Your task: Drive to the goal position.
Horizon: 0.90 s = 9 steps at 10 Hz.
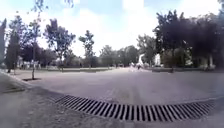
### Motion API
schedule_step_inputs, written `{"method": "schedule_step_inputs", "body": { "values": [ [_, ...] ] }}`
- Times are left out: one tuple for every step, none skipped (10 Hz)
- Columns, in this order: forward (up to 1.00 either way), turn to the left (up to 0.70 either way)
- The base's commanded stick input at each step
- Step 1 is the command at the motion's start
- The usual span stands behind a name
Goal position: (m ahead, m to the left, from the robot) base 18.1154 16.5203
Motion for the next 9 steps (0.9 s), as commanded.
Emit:
{"method": "schedule_step_inputs", "body": {
  "values": [
    [0.85,0.08],
    [0.85,0.15],
    [0.85,0.16],
    [0.85,0.0],
    [0.85,0.02],
    [0.85,0.22],
    [0.85,0.34],
    [0.85,0.31],
    [0.85,0.0]
  ]
}}
